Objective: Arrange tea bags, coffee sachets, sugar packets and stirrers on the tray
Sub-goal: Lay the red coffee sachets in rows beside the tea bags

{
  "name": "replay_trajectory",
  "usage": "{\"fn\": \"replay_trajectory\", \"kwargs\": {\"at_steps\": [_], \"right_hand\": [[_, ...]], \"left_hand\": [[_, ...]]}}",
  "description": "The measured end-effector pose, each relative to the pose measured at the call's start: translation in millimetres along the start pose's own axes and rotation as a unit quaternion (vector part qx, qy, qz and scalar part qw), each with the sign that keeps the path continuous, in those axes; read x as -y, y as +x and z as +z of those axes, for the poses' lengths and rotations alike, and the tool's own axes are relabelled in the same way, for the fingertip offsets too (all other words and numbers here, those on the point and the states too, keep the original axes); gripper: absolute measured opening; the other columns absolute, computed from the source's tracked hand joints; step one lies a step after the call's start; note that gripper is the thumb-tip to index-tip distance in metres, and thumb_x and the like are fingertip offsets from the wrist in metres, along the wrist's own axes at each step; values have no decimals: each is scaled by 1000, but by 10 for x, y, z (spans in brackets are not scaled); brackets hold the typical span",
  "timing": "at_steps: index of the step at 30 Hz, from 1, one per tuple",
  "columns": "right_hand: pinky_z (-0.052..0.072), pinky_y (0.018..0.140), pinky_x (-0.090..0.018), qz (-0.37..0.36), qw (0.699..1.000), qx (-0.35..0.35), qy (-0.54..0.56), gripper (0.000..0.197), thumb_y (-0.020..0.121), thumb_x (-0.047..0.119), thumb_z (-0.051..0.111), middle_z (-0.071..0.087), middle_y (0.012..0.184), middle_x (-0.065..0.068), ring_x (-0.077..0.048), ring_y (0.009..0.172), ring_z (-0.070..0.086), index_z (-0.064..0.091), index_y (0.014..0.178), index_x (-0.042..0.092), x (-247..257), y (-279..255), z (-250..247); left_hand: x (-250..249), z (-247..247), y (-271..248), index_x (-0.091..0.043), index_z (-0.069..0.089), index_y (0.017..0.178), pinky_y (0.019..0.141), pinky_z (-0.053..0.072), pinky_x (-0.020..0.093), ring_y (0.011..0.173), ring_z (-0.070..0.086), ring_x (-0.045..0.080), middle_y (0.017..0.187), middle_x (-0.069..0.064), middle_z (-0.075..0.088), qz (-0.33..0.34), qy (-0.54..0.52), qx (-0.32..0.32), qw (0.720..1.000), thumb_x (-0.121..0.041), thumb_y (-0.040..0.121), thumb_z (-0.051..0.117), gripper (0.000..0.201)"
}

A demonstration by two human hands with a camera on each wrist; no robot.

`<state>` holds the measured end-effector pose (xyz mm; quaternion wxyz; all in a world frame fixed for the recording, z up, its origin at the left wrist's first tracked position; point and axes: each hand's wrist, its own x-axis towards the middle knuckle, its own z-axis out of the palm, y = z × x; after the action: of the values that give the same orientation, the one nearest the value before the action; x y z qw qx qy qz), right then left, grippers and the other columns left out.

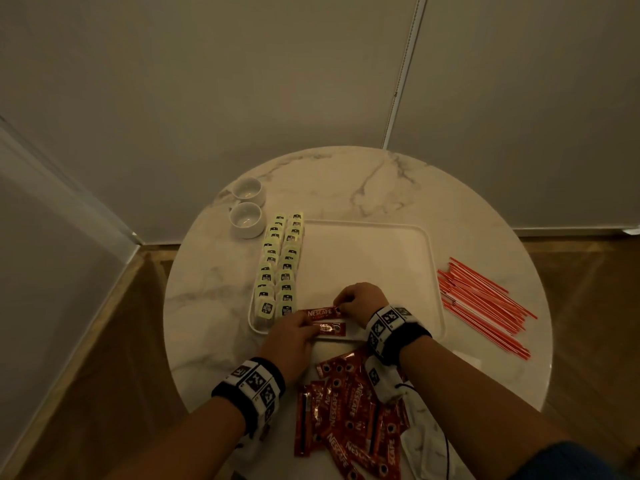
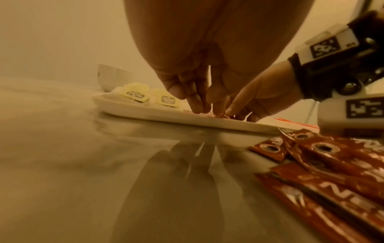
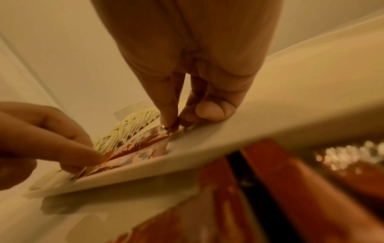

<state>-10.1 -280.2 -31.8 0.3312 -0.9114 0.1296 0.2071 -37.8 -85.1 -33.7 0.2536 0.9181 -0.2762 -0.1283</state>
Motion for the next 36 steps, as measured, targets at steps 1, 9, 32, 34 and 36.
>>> {"fn": "replay_trajectory", "kwargs": {"at_steps": [1, 9, 32, 34, 36], "right_hand": [[45, 81, -21, -1, 1000, -4, -15, 18, 87, 14, 61, 67, 104, -2, -18, 99, 61, 76, 97, 19, 4, 4, 1], [47, 93, -32, -37, 995, 6, -87, 12, 85, 32, 64, 49, 108, -2, -20, 105, 48, 72, 93, 29, 116, 21, 92], [48, 92, -36, -87, 985, 57, -137, 14, 86, 22, 59, 59, 106, -1, -22, 105, 52, 70, 94, 27, 229, 2, 154], [48, 93, -37, -86, 985, 58, -137, 16, 86, 22, 58, 58, 107, -1, -22, 106, 51, 70, 94, 28, 224, 1, 153], [47, 94, -37, -86, 986, 54, -132, 18, 87, 21, 57, 59, 107, -1, -21, 107, 51, 71, 95, 29, 217, 0, 156]], "left_hand": [[13, 21, 1, -12, 68, 114, 99, 39, 29, 107, 54, 25, 114, 7, 61, 16, 20, 2, 1000, -17, 91, 53, 28], [14, 72, -12, -21, 68, 113, 91, 45, 41, 102, 54, 24, 108, 3, 62, 57, 118, 10, 991, -25, 90, 58, 25], [31, 72, -82, -22, 55, 128, 100, 36, 32, 116, 47, 20, 124, 1, 53, 73, 144, 30, 986, -29, 94, 50, 35], [44, 78, -90, -22, 53, 130, 102, 34, 32, 119, 44, 19, 128, 0, 50, 72, 137, 32, 987, -30, 95, 49, 37], [44, 74, -97, -22, 52, 131, 102, 34, 32, 119, 44, 19, 129, 1, 49, 72, 133, 31, 988, -30, 95, 49, 37]]}}
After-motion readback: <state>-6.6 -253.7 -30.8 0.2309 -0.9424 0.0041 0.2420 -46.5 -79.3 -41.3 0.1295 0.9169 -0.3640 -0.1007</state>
